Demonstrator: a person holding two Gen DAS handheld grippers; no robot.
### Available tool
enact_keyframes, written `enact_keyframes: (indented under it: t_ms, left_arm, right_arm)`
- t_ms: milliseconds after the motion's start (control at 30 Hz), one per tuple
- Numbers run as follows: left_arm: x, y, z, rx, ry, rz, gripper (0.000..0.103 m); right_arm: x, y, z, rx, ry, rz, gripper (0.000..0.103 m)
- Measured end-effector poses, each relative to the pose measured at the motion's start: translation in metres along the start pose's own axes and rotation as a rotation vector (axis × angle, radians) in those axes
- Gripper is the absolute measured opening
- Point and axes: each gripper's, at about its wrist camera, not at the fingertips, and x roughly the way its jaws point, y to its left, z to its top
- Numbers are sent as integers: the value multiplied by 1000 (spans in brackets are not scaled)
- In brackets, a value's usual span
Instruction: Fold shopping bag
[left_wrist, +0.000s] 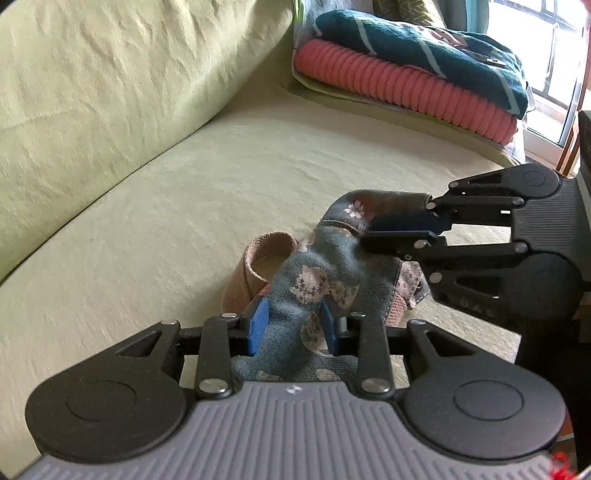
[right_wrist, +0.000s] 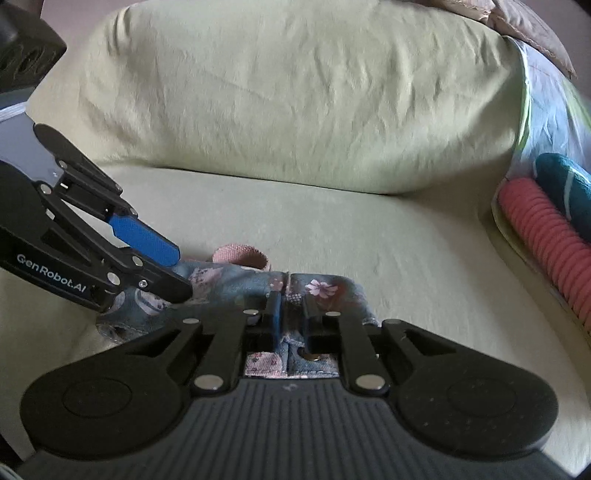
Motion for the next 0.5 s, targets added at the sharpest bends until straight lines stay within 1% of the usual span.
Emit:
enact_keyframes:
  t_ms: [67,133,200,233,300,367,433,500]
  left_arm:
    - [0,1,1,0,3,-5,38]
    - [-2,0,1,8,5,-3,38]
    - [-3,-1,0,3,1,-1,38]
    - [-3,-1,-1,-2,-2,1,38]
    - [-3,0,-1,-5,-4,1,38]
    - [-3,0,-1,-4,-4,0,38]
    - [-3,1,-1,-2,-2,-3,38]
    - [-2,1,-1,-1,-1,-4,38]
  right_arm:
    - [0,-6,5,21,16,23,11]
    - [-4,-16,13,78,36,59,11]
    - [-14,-33,19,214,63,85,18]
    - [-20,-40,19,287,78,92,18]
    - [-32,-57,13,439,76,115,20]
    - [-41,-63,4,533,95,128,23]
    - [-48,-62,-3,573,107,114,24]
    - [-54,-59,-6,577,70,102,24]
